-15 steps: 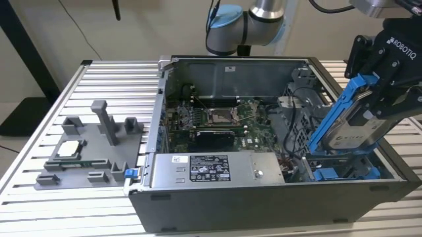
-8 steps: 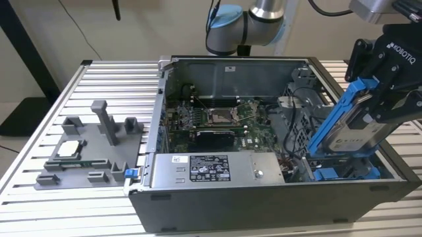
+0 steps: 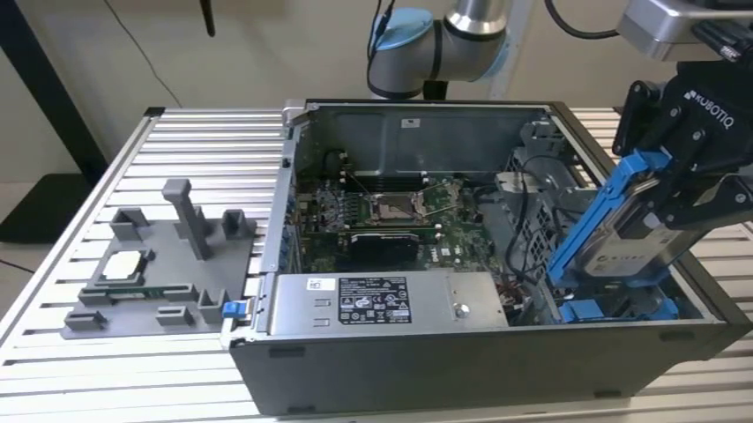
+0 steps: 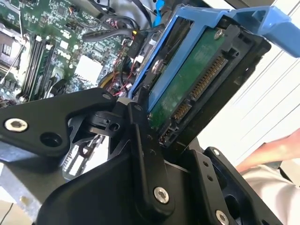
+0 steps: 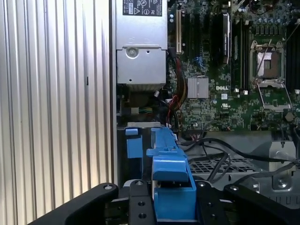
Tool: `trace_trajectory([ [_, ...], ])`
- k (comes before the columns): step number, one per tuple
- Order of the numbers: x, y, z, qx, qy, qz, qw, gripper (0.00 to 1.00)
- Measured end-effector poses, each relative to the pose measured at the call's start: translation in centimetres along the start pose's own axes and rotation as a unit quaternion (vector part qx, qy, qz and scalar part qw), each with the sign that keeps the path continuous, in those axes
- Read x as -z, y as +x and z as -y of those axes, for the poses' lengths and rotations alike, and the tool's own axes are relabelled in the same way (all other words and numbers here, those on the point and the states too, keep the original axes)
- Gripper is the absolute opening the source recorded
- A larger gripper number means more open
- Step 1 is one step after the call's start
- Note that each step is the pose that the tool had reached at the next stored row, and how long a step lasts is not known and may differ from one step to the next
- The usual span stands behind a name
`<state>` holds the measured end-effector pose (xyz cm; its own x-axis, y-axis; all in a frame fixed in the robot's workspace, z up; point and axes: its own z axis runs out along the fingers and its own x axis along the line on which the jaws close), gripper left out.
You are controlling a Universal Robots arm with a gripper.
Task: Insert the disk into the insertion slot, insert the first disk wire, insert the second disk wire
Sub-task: 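Insert the disk into the insertion slot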
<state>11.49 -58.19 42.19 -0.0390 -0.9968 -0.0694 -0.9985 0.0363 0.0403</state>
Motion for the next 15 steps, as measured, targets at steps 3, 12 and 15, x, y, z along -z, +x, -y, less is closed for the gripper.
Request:
trace_trajectory([
  [3,-0.11,0.14,0.09,0.0,0.0,0.0001,1.0,0.0],
  [12,-0.65,0.43,0.17,0.0,0.0,0.0001,1.0,0.0],
  [15,-0.82,0.47,0.21,0.0,0.0,0.0001,1.0,0.0],
])
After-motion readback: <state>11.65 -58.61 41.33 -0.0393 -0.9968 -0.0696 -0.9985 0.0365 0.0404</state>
